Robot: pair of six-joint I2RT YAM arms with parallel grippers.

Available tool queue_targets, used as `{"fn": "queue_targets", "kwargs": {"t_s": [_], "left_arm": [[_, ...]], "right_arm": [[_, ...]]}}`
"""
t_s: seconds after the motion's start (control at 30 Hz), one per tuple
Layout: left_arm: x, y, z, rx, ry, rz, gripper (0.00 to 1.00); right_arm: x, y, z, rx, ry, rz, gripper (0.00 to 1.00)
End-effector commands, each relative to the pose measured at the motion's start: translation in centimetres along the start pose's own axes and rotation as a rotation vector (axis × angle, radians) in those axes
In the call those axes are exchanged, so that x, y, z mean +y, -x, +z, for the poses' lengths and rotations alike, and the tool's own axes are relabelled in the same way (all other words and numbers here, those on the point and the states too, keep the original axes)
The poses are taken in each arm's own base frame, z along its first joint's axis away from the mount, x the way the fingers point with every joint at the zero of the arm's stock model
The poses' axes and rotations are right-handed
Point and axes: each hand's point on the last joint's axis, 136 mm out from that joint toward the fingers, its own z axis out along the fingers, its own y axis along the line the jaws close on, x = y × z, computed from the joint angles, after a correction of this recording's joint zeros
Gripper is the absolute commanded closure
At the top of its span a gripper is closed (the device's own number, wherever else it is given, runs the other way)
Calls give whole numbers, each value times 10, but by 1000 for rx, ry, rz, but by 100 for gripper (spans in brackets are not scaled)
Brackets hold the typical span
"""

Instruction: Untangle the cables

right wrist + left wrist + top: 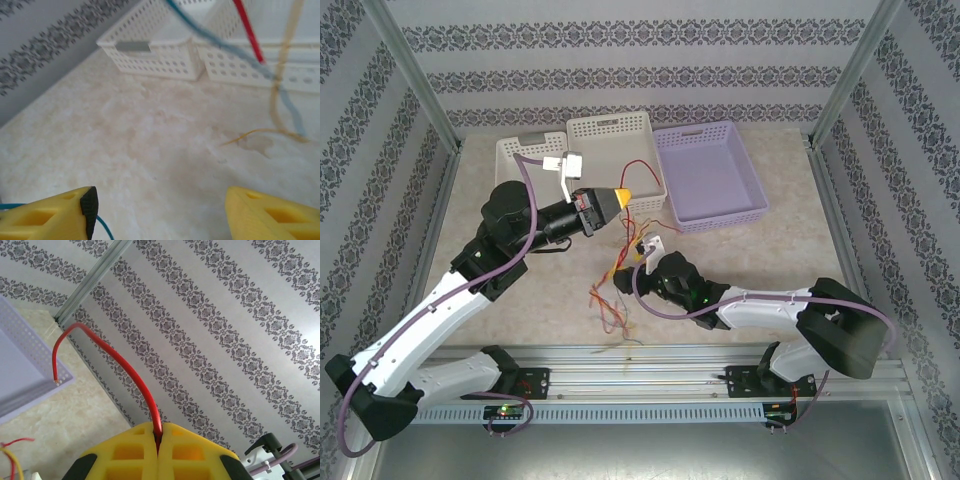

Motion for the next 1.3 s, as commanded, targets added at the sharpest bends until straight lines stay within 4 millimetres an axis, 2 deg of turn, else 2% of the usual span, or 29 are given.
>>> {"fn": "queue_targets", "kwargs": {"t_s": [0.0, 0.13, 0.33, 0.43, 0.53, 0.57, 0.6, 0.7, 0.77, 0.9, 1.03, 1.17, 1.27], "left_arm": [[-18, 13, -9, -64, -44, 41, 100], [-8, 10, -10, -63, 6, 63, 100], [8, 17, -11, -101, 100, 111, 100], [14, 18, -5, -100, 113, 118, 100], [20, 17, 3, -96, 126, 114, 100], [22, 17, 4, -96, 132, 115, 100], [25, 16, 6, -92, 144, 115, 100], [36, 16, 8, -97, 185, 119, 100], [42, 14, 8, -96, 207, 118, 100], [54, 10, 11, -97, 244, 109, 100], [60, 11, 14, -101, 262, 102, 100], [61, 13, 17, -103, 268, 99, 100], [62, 13, 18, -103, 272, 98, 100]], "right_arm": [[17, 17, -17, -95, 88, -11, 32], [10, 16, -44, -96, 69, -28, 31], [-22, 14, -92, -95, -18, 17, 28], [-20, 19, -110, -106, 24, 35, 25], [-7, 21, -119, -86, 85, 26, 21], [-10, 16, -119, -61, 73, 24, 20], [-9, 26, -121, -73, 58, 25, 20], [-22, 35, -128, -103, -26, 51, 20], [-38, 42, -135, -150, -112, 92, 19], [-18, 45, -133, -129, -10, 79, 18], [11, 35, -116, -19, 128, 63, 17], [34, 30, -98, 38, 193, 7, 16], [41, 28, -85, 79, 187, -40, 16]]}}
